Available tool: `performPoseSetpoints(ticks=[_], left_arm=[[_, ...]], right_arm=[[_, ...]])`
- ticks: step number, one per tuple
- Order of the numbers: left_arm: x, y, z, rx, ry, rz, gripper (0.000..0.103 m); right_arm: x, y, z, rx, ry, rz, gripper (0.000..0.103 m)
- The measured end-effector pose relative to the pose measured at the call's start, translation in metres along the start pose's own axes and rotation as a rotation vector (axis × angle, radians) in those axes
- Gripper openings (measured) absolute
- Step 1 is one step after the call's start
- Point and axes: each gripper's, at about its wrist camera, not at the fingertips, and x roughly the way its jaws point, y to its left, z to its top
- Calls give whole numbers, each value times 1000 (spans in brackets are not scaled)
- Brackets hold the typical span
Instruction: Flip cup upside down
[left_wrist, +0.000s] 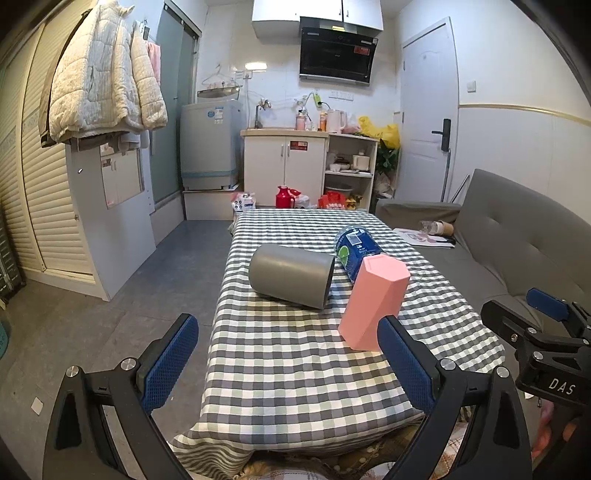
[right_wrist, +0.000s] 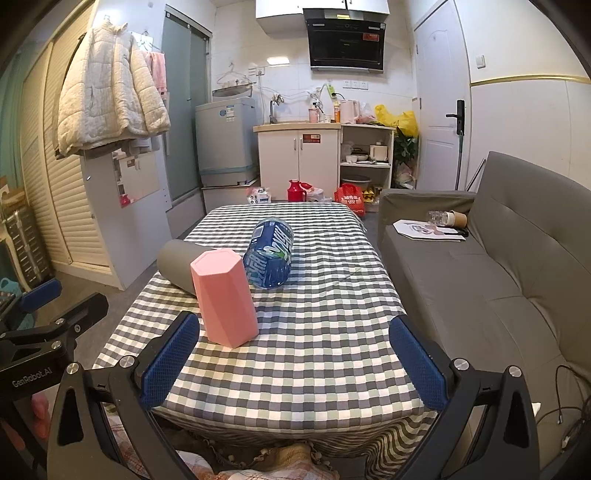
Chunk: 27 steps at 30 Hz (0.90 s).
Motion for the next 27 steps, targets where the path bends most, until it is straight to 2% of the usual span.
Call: performPoseSetpoints(ticks=[27], left_arm=[[-1,2,2,-6,0,10,100]], right_arm=[[1,1,-1,-3,10,0,103]])
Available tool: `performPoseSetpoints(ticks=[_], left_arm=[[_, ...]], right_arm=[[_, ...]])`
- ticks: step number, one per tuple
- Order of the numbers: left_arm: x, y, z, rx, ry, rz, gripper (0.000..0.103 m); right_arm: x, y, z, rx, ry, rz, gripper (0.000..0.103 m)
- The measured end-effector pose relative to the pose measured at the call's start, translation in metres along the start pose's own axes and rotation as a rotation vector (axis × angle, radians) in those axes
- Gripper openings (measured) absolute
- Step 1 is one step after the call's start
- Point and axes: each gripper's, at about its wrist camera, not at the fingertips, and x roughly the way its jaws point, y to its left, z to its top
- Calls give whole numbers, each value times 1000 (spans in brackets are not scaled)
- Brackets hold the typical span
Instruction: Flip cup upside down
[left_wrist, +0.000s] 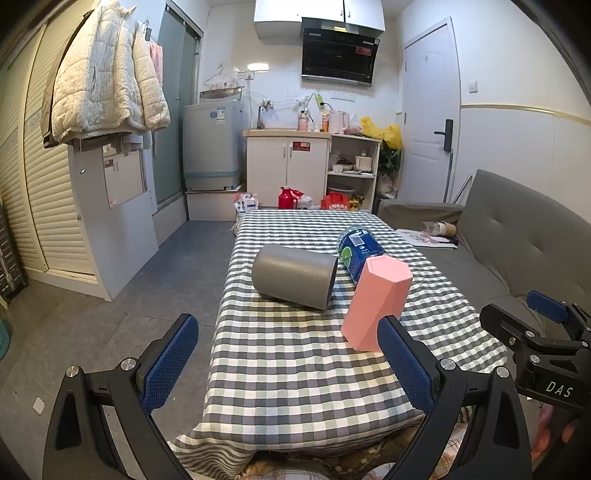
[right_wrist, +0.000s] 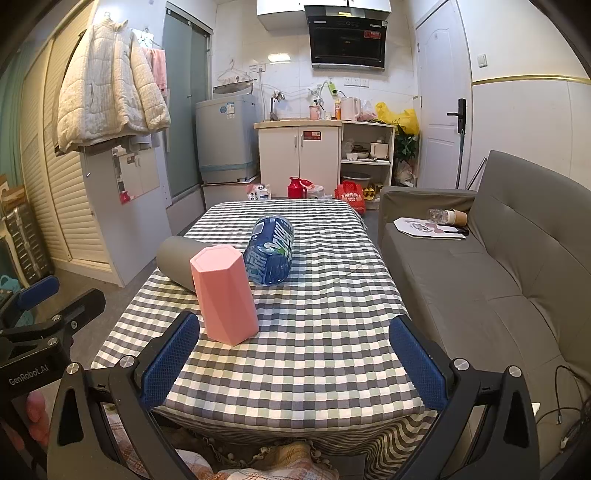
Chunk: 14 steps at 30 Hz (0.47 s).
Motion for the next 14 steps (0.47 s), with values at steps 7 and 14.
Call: performPoseSetpoints(ticks=[7,14], left_arm=[[0,0,0,0,1,-1,100],[-1,0,1,0,-6,2,100]], right_arm=[[1,0,-1,0,4,0,103],[3,1,-2,-1,8,0,103]])
